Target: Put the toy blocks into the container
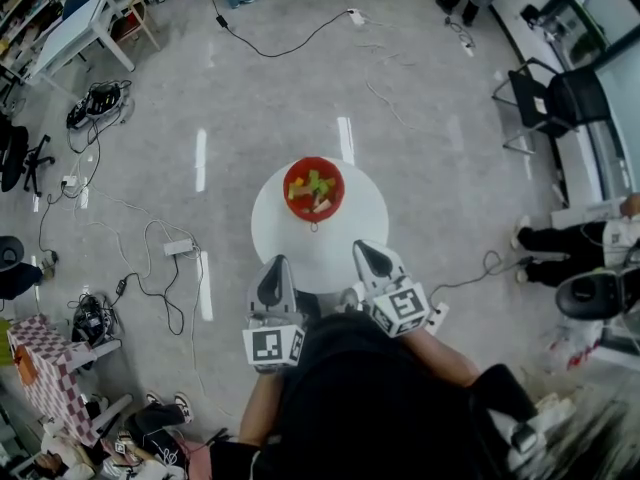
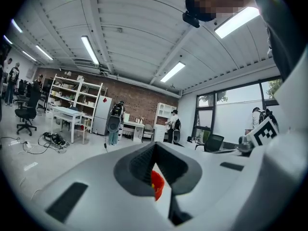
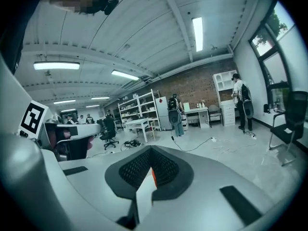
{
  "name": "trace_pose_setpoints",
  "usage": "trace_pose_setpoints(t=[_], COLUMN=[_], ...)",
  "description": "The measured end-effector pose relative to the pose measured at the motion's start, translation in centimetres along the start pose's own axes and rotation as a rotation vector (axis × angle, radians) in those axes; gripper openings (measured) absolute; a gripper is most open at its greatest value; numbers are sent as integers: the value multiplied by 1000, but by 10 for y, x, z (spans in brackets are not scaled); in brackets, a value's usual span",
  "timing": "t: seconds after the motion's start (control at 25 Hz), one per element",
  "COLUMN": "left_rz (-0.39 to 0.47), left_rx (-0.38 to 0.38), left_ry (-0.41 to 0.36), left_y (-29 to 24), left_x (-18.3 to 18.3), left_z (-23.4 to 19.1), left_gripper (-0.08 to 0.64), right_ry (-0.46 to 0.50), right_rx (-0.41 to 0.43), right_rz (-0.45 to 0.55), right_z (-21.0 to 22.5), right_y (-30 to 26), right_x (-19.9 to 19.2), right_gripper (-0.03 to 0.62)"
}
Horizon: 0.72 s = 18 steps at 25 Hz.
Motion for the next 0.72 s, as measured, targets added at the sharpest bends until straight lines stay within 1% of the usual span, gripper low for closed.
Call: trace_pose_setpoints(t=[0.08, 0.28, 0.56, 0.72], left_rz=[11, 16, 8, 12], left_rx=[-5, -10, 1, -11], left_ry=[-5, -19, -17, -17], left_y=[-2, 0, 3, 2], left_x=[2, 3, 1, 1], left_z=[4, 8, 3, 1], left_gripper=[-2, -2, -2, -2], right_ry=[24, 11, 19, 23], right_rx=[8, 40, 49, 49], right_rz=[-7, -21, -4, -10], right_z=[0, -8, -12, -15], right_y=[1, 2, 0, -1], right_x=[0, 4, 7, 6], right_gripper=[-5, -5, -5, -5])
Point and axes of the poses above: the fingertips, and each gripper's own axes: y backward along the fingers, z to its right, x out of its top, the point moved 9 cm from there along y, backward along the fingers, and after that the axes turned 6 degrees about -y, right-handed, at the moved point
